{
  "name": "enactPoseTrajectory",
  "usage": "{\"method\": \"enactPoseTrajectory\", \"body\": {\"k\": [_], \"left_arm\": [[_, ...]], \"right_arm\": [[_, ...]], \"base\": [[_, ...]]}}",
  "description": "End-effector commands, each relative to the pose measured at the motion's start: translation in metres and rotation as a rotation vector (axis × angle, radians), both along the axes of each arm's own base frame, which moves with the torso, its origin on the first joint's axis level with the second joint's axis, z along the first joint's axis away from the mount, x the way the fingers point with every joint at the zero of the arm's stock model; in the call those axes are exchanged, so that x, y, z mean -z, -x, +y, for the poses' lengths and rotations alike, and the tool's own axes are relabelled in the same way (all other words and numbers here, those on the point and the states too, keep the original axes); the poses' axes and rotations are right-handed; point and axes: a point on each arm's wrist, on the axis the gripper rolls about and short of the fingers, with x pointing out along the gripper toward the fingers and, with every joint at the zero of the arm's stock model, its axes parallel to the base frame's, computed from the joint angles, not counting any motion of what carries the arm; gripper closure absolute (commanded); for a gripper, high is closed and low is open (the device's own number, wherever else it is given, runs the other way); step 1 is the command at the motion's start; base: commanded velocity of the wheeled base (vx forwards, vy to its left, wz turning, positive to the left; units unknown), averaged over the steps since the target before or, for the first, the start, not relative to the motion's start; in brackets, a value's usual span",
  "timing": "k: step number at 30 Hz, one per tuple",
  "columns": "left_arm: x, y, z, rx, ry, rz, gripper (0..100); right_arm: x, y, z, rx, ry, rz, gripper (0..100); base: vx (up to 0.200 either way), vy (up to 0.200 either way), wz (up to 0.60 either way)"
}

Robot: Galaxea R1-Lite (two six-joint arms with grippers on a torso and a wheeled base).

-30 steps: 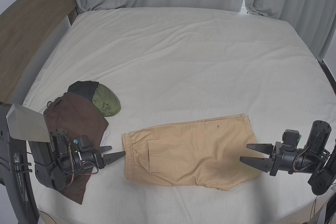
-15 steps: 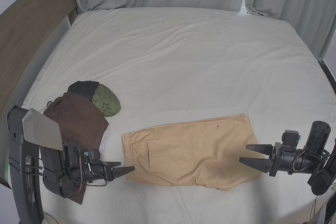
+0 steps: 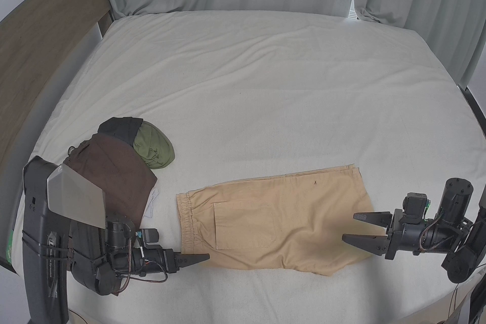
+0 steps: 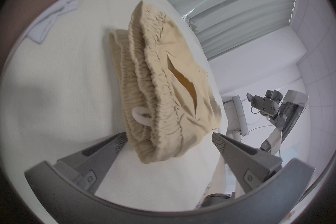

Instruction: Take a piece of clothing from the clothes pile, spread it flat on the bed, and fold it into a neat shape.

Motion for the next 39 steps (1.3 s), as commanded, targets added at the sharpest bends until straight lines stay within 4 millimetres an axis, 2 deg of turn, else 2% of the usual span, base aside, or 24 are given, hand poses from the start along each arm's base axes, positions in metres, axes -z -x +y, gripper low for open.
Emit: {"method": "enactPoseTrajectory", "body": {"k": [1,4,12,23,31,39], "left_arm": [[-0.014,0.002,-0.012,-0.014,0.069,0.067,0],[-0.021,0.0,-0.015,-0.044,0.119,0.112,0],[-0.023,-0.004,-0.015,-0.056,0.128,0.103,0],[-0.017,-0.008,-0.021,-0.23,0.031,0.068,0],[-0.013,-0.023,-0.033,-0.23,0.041,0.015,0],[-0.012,-0.023,-0.036,-0.269,0.03,0.017,0]], "right_arm": [[0.002,0.0,0.001,-0.005,0.002,0.007,0],[0.002,0.0,0.001,-0.005,0.002,0.007,0],[0.002,0.0,0.001,-0.005,0.003,0.007,0],[0.001,0.0,0.001,-0.005,0.002,0.004,0],[0.001,0.001,0.002,-0.01,0.002,0.006,0],[0.001,0.0,0.002,-0.008,0.002,0.004,0]], "base": [[0.0,0.0,0.0],[0.0,0.0,0.0],[0.0,0.0,0.0],[0.0,0.0,0.0],[0.0,0.0,0.0],[0.0,0.0,0.0]]}}
